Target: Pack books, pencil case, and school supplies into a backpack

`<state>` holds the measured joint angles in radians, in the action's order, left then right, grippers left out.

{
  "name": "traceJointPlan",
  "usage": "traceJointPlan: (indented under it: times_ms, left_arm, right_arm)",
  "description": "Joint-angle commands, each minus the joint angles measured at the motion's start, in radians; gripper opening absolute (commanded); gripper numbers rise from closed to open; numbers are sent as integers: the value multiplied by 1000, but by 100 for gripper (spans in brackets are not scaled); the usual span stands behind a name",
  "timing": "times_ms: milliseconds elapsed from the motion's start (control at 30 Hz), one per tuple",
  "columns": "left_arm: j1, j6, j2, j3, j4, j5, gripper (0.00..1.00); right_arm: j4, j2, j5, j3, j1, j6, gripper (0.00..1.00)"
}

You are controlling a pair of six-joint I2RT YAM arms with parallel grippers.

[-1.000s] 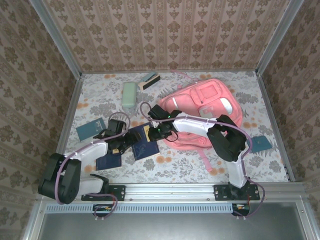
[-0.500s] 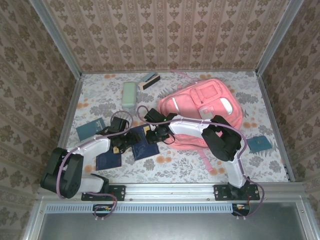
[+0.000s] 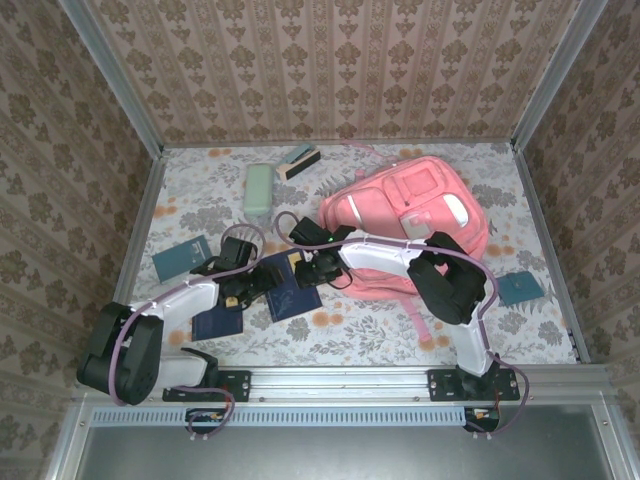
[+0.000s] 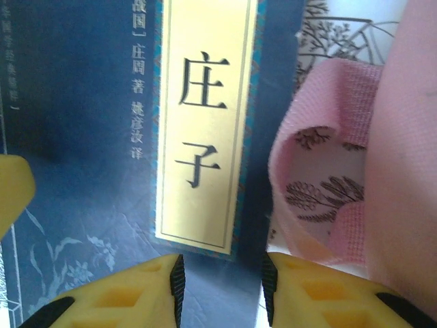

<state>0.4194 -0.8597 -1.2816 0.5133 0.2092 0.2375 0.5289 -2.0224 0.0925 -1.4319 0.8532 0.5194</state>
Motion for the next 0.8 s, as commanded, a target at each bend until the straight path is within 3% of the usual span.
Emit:
traceJointPlan:
  times_ms: [0, 300, 400, 567, 767]
  left_arm:
    - [7, 23, 11, 3, 61, -20, 60]
    - [11, 32, -3, 10, 54, 1, 62]
    - [12, 24, -24, 10, 34, 24, 63]
    - [12, -37, -46, -22, -134, 152, 62]
    - [12, -134, 103, -73, -351, 257, 58]
  right_arm:
    - [84, 40, -64, 6, -10, -4, 39]
    - [-16, -20, 33, 41, -18, 5, 42]
    - [-34, -52, 54, 22, -19, 21, 38]
    - [-65, -51, 94, 24, -20, 27, 33]
    - [-80, -34, 117, 38, -25, 36, 32]
